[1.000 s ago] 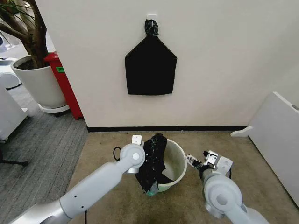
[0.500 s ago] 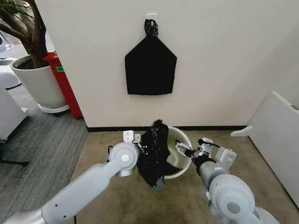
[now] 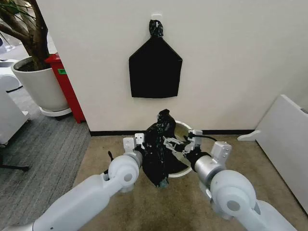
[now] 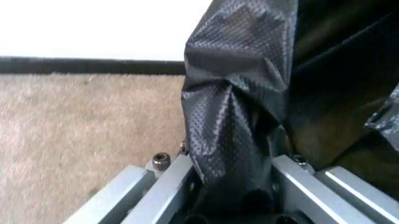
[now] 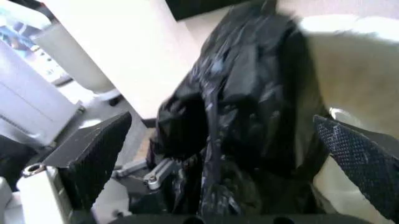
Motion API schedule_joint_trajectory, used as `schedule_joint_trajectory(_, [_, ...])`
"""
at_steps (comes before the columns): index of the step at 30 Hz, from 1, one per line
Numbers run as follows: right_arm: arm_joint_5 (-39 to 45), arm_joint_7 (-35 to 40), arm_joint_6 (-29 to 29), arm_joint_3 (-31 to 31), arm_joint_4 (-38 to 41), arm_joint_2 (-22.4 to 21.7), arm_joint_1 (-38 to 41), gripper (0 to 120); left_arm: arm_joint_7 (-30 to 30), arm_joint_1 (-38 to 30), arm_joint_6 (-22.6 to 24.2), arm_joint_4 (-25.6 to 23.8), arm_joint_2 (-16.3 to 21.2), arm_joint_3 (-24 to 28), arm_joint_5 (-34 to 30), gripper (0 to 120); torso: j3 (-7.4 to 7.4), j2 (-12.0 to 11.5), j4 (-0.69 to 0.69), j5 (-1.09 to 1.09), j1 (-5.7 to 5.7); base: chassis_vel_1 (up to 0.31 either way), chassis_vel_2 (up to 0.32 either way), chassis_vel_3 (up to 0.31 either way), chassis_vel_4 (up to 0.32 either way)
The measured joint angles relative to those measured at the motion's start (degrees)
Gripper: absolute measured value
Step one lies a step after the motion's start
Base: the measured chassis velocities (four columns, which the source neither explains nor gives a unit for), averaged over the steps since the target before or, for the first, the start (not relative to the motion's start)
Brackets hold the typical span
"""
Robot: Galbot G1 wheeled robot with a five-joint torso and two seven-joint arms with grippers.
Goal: Place the garbage bag over the trash bin.
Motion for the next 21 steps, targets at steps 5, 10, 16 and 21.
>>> schedule_joint_trajectory(5, [-2.9,2.1,-0.2,-1.9,-4.1,2.0,1.5,97,1.0,0.1,-0.1,1.2,-1.3,1.1,4.2,0,0.0,0.0,0.02,0.0,0.0,0.0,0.0,0.0,0.0])
schedule_joint_trajectory(10, [-4.4,5.4,-1.9,-1.9,-6.1,2.2,2.7,77,1.2,-0.2,-0.2,1.9,-2.6,1.5,6.0,0,0.0,0.0,0.0,0.0,0.0,0.0,0.0,0.0,0.0])
schedule_joint_trajectory(16, [-4.2,6.6,-2.4,-1.5,-7.3,2.1,3.5,55,1.3,-0.2,-0.2,2.3,-3.3,1.5,6.8,0,0.0,0.0,0.01,0.01,0.0,0.0,0.0,0.0,0.0])
schedule_joint_trajectory(21, [-4.8,6.7,-2.3,-1.2,-7.9,2.2,3.6,37,1.5,0.0,-0.2,2.6,-3.7,1.5,7.5,0,0.0,0.0,0.01,0.01,0.0,0.0,0.0,0.0,0.0])
